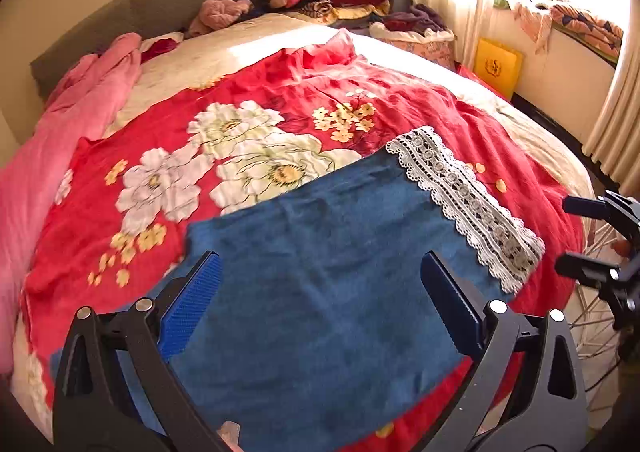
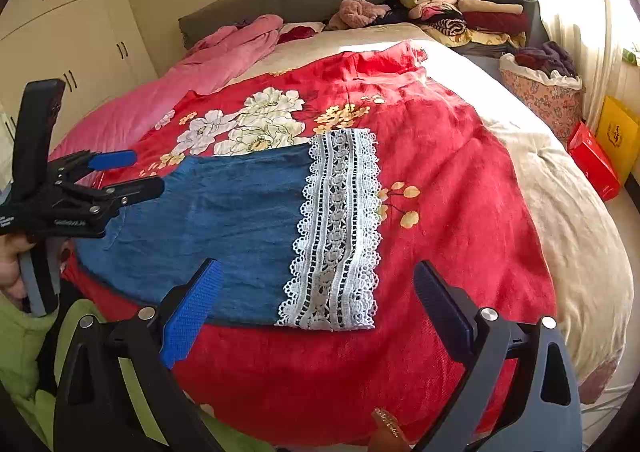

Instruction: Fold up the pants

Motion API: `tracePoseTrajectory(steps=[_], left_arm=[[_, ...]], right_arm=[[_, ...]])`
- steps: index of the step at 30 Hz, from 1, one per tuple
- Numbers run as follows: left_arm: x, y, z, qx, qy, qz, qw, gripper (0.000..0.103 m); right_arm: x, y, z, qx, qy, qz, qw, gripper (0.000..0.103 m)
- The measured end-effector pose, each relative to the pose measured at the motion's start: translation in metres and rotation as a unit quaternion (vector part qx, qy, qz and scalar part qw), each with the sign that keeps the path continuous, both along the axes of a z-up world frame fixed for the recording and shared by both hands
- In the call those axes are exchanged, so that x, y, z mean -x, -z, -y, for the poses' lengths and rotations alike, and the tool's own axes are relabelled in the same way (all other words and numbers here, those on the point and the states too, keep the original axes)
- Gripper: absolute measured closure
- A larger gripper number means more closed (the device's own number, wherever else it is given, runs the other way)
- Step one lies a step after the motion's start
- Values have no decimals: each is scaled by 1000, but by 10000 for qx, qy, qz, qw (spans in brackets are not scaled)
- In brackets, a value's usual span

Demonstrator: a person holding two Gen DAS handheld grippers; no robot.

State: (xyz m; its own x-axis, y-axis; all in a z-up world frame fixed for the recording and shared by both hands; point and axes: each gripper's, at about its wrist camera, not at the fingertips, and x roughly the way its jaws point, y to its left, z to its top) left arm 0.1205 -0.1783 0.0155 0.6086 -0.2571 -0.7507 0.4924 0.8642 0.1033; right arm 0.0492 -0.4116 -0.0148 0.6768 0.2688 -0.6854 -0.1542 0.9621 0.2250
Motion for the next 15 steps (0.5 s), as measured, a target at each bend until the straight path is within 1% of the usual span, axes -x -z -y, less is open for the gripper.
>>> tracePoseTrajectory(steps=[4, 7, 10, 12, 14, 15], left_arm=[[-31, 12, 23, -206, 208, -71, 9995, 10], [-47, 22, 44, -249, 477, -126, 9985, 10], [-62, 32, 60, -205, 701, -238, 9970, 10], [-77, 41, 68, -182, 740, -435, 9961, 10], [-93, 50, 71, -55, 730, -651, 9952, 10], [-100, 53, 71, 70, 726, -746, 9945, 10]], right_arm=[[-7, 9, -2, -105, -38, -98, 9999, 7], [-15, 18, -5, -200, -97, -229, 9995, 7], [-21, 26, -8, -277, -100, -332, 9990, 7], [-25, 32, -8, -295, -51, -416, 9987, 7], [-30, 38, -8, -370, -28, -488, 9981, 7], [-33, 42, -8, -453, -13, -549, 9975, 7]])
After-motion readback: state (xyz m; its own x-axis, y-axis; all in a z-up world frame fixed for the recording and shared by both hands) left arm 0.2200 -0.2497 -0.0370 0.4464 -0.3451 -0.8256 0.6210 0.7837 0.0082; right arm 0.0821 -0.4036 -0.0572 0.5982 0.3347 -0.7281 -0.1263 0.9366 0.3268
